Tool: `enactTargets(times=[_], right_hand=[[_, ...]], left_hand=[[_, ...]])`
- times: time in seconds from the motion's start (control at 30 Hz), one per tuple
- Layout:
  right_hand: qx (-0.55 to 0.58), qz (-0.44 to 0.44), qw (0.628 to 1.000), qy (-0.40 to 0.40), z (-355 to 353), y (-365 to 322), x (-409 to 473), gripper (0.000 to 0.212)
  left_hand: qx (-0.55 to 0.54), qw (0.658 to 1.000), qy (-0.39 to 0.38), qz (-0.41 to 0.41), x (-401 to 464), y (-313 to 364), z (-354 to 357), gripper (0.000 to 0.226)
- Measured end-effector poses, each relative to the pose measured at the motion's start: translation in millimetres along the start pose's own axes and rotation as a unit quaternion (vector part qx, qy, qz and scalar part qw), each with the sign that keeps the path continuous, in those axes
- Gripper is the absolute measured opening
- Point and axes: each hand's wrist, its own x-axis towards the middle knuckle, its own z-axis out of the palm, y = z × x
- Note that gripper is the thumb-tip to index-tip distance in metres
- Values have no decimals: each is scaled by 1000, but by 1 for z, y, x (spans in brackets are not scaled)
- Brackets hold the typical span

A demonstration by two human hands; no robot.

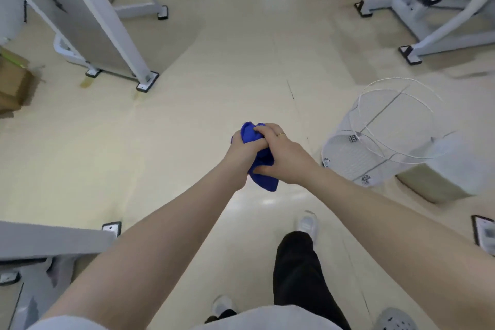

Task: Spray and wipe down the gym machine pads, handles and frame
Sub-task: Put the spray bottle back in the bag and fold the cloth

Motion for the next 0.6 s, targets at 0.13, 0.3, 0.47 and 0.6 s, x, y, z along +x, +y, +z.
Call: enactTargets(times=[0.13,0.3,0.47,0.6], right_hand=[[12,51,998,27,-71,95,46,64],[78,155,984,43,-165,240,72,52],[110,265,945,160,-239,350,76,50],[115,347,907,207,-260,412,84,70]], left_hand=[[45,993,-98,-44,78,36,88,25],[58,978,-150,-134,176,61,239,16],[96,959,-224,-148,247,81,363,23],[174,945,-216,-171,286,81,401,17]])
